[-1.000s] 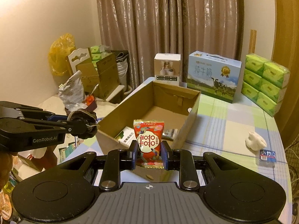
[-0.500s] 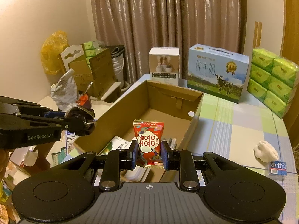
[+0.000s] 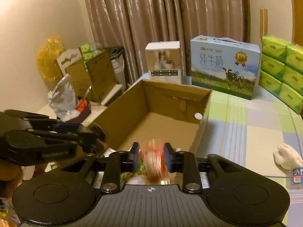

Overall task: Organize objects
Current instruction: 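Open both grippers to drop the packet and pouch into the box, then move both grippers back toward the floss box and white cloth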

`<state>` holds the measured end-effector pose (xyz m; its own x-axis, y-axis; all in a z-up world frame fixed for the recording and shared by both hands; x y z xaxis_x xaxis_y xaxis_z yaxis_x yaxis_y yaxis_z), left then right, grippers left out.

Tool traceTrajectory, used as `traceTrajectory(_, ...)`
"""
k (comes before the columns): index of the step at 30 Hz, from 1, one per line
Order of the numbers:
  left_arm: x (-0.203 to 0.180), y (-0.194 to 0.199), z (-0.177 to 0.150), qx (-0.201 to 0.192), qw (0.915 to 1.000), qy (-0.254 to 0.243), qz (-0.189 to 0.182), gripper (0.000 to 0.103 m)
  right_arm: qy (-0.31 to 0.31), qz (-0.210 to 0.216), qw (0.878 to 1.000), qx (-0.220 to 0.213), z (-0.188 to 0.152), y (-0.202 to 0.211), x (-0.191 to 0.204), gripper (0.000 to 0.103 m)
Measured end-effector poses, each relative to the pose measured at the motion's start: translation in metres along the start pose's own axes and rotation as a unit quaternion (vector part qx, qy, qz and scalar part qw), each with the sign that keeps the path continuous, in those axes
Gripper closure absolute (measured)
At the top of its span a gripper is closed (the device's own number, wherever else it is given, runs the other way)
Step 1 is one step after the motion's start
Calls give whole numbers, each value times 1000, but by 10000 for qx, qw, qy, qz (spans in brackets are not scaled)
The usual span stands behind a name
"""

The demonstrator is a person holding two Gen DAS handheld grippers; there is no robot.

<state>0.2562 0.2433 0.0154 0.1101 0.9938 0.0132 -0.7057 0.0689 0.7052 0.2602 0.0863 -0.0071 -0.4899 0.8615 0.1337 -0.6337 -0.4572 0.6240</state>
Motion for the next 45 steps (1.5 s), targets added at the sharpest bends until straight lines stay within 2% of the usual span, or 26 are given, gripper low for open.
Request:
traceTrajectory(1, 1, -2, -1, 14, 10000, 40, 0, 70, -87, 38, 9999, -48, 1, 0, -3, 30)
traceTrajectory(4, 2, 3, -8, -14, 9999, 114, -10, 66, -215, 106, 9995, -221, 2, 8, -10, 30)
traceTrajectory(7, -2, 15, -17, -57, 9998, 159, 54, 62, -279, 2, 9992, -278, -2, 22, -17, 30)
traceTrajectory(9, -6, 28, -22, -116, 9997, 208, 91, 47, -318, -35, 9991, -271, -7, 33, -19, 30)
traceTrajectory(12, -17, 51, -29, -247, 9993, 255, 98, 33, -286, -103, 9991, -312, -17, 57, -20, 29)
traceTrajectory(23, -80, 124, -52, -591, 9973, 426, -63, 8, -288, -439, 9973, -514, -60, 152, -28, 15)
traceTrajectory(28, -111, 145, -59, -716, 9965, 390, -198, 1, -423, -611, 9954, -603, -82, 189, -38, 10)
traceTrajectory(33, -136, 157, -65, -749, 9959, 414, -302, 1, -532, -812, 9933, -626, -99, 217, -53, 6)
traceTrajectory(37, -152, 160, -69, -733, 9958, 410, -374, 1, -591, -923, 9919, -641, -108, 232, -64, 2)
traceTrajectory(45, -179, 159, -74, -687, 9962, 251, -480, 1, -768, -1112, 9888, -637, -126, 252, -89, 2)
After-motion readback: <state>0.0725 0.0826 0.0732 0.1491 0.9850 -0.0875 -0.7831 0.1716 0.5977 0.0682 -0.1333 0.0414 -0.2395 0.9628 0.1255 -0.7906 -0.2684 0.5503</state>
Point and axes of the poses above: each gripper's, at about its wrist camera, not at the fingertips, and y roughly against the way its jaws point, x to its left, z to its top, the point moved 2 cm from there along -y, roughly the way its jaws point, and after that the axes turned 4 degrees about -z, right-handed, at the moved point
